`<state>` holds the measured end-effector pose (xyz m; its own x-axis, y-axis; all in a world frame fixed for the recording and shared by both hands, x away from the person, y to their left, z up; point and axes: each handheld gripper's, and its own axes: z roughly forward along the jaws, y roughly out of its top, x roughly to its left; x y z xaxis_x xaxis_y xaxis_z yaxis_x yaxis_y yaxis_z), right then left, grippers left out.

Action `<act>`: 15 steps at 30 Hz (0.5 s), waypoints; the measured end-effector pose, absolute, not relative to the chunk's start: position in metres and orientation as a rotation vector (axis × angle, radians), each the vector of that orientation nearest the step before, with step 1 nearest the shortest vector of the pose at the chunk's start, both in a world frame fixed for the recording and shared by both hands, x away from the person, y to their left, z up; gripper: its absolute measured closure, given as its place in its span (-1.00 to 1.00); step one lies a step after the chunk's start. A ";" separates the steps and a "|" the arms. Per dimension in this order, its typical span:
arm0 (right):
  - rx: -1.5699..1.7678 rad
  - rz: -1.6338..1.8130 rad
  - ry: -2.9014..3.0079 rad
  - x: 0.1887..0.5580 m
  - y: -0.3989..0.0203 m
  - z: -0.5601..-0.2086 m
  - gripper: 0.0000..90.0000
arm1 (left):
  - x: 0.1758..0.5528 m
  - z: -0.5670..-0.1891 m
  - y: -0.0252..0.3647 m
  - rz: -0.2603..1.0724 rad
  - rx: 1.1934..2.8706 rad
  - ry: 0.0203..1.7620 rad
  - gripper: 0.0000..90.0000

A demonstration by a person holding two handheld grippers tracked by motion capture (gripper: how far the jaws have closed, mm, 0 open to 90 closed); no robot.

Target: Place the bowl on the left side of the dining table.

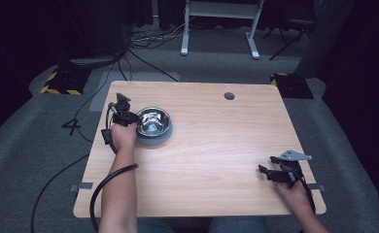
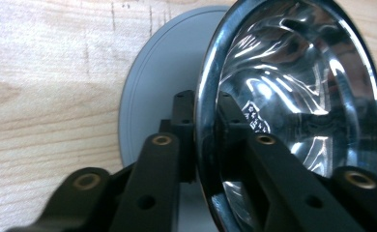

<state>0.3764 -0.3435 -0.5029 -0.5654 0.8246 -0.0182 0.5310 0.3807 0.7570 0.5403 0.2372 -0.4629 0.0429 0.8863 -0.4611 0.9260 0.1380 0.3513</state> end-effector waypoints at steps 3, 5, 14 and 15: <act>1.173 1.018 2.252 0.376 -0.344 -0.503 -0.31 | 0.540 -0.464 0.238 -0.077 1.778 1.844 0.69; 1.177 1.019 2.249 0.376 -0.343 -0.503 -0.31 | 0.538 -0.462 0.239 -0.043 1.785 1.856 0.59; 1.179 1.019 2.248 0.376 -0.343 -0.503 -0.31 | 0.533 -0.452 0.239 0.068 1.836 1.840 0.27; 1.179 1.019 2.248 0.376 -0.343 -0.503 -0.31 | 0.532 -0.449 0.238 0.104 1.849 1.838 0.24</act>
<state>0.3764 -0.3432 -0.5030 -0.5621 0.8269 -0.0167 0.5324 0.3772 0.7578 0.5321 0.2383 -0.4493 0.0731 0.9495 -0.3051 0.9091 0.0623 0.4118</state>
